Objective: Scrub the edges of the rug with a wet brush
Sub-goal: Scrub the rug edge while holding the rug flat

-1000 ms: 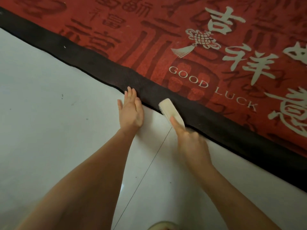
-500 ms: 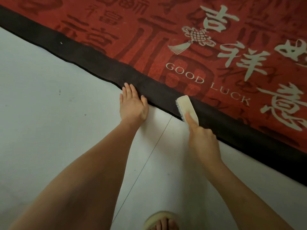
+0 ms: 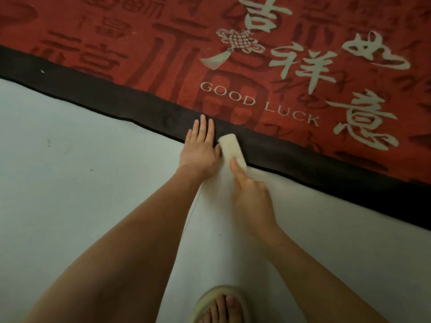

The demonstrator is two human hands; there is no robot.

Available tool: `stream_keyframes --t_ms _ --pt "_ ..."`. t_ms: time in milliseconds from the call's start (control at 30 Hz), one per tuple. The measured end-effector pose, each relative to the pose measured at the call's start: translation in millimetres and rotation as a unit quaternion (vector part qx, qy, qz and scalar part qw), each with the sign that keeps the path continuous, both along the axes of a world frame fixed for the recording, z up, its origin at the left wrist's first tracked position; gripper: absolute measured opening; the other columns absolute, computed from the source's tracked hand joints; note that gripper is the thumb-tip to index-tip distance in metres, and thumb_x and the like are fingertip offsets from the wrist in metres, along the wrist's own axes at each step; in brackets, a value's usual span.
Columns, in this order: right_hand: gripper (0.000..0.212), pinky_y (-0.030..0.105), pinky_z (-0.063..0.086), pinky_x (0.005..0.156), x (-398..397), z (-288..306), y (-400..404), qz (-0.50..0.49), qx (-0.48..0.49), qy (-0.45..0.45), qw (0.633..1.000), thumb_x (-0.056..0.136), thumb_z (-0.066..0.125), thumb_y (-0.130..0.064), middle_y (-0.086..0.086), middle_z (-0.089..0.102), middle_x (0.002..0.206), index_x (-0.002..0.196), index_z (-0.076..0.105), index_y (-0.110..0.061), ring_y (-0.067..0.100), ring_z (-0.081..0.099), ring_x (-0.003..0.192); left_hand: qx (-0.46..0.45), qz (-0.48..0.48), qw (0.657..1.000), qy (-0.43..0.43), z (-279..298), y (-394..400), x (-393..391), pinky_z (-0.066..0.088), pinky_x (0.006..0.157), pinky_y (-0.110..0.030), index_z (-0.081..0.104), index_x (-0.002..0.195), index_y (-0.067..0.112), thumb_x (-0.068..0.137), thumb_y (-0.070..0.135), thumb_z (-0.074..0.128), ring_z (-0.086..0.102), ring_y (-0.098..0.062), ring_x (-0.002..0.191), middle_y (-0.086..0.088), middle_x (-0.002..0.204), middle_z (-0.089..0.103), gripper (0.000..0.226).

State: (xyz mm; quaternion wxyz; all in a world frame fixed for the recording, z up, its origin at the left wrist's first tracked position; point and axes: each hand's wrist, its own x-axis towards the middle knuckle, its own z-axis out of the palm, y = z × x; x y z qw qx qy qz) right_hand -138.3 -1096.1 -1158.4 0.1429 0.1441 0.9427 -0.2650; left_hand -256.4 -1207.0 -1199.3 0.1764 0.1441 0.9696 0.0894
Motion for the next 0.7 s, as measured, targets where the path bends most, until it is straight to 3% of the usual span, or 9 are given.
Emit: stream_keyframes --t_ms 67,167,233,367,433,567,633,700 --pt "0.068 0.035 0.044 0.069 -7.8 -5.1 -13.1 0.026 0.007 0.02 0.999 0.098 0.036 -0.007 0.013 0.063 0.089 0.151 0.014 -0.042 0.025 0.054 0.073 -0.013 0.008 1.0 -0.016 -1.3 -3.3 -0.4 -0.005 0.121 -0.037 -0.01 0.155 0.008 0.105 0.035 0.026 -0.015 -0.026 0.15 -0.013 0.162 -0.017 0.067" --pt "0.077 0.033 0.035 0.06 6.1 -3.2 35.0 0.044 0.1 -0.006 0.994 0.093 0.039 -0.004 0.01 0.061 0.083 0.151 0.008 -0.045 0.026 0.056 0.072 -0.009 0.0 0.999 -0.032 0.6 -6.5 -5.4 -0.005 0.121 -0.037 -0.011 0.155 0.01 0.106 0.036 0.025 -0.015 -0.025 0.15 -0.012 0.162 -0.018 0.066" --pt "0.079 0.033 0.035 0.059 25.8 1.7 63.9 0.005 0.153 -0.026 0.988 0.092 0.04 -0.002 0.011 0.061 0.081 0.152 0.008 -0.043 0.027 0.056 0.069 -0.027 0.006 0.999 -0.027 1.2 -0.5 -1.9 -0.007 0.121 -0.038 -0.013 0.154 0.008 0.106 0.04 0.023 -0.017 -0.027 0.149 -0.014 0.161 -0.02 0.068" --pt "0.071 0.037 0.047 0.071 16.0 -1.6 10.1 -0.068 0.051 -0.016 0.996 0.097 0.037 -0.004 0.012 0.064 0.095 0.153 0.01 -0.039 0.025 0.061 0.081 -0.029 0.081 0.996 -0.034 2.9 24.6 11.7 -0.009 0.12 -0.041 -0.014 0.154 0.008 0.103 0.052 0.016 -0.019 -0.031 0.148 -0.019 0.159 -0.022 0.074" --pt "0.069 0.036 0.051 0.073 14.8 -8.1 -7.9 -0.053 0.017 0.019 0.998 0.099 0.039 -0.006 0.011 0.062 0.091 0.152 0.01 -0.041 0.024 0.06 0.079 -0.03 0.092 0.995 -0.033 1.6 25.9 12.3 -0.008 0.121 -0.043 -0.015 0.153 0.007 0.103 0.053 0.015 -0.019 -0.033 0.148 -0.02 0.159 -0.021 0.074" --pt "0.075 0.039 0.046 0.061 49.3 -10.0 80.2 -0.067 0.079 0.003 0.995 0.093 0.044 -0.004 0.019 0.065 0.08 0.15 0.017 -0.044 0.036 0.062 0.071 -0.075 0.089 0.993 -0.022 2.4 21.9 12.8 -0.005 0.122 -0.043 -0.017 0.153 0.006 0.103 0.053 0.015 -0.017 -0.034 0.148 -0.02 0.159 -0.021 0.075" --pt "0.071 0.039 0.045 0.065 56.2 -1.5 94.2 -0.152 0.074 -0.006 0.986 0.096 0.043 -0.006 0.021 0.065 0.086 0.149 0.019 -0.046 0.037 0.06 0.075 -0.086 0.108 0.99 -0.008 3.5 37.1 18.2 -0.003 0.122 -0.045 -0.016 0.152 0.003 0.102 0.054 0.014 -0.015 -0.036 0.148 -0.023 0.159 -0.02 0.078" --pt "0.069 0.04 0.049 0.072 38.8 0.2 60.7 -0.143 0.033 0.002 0.989 0.097 0.039 -0.005 0.019 0.065 0.092 0.15 0.017 -0.044 0.035 0.061 0.081 -0.062 0.077 0.995 0.015 5.1 56.2 29.6 -0.003 0.122 -0.043 -0.015 0.152 0.001 0.103 0.051 0.016 -0.015 -0.034 0.149 -0.021 0.16 -0.02 0.076"
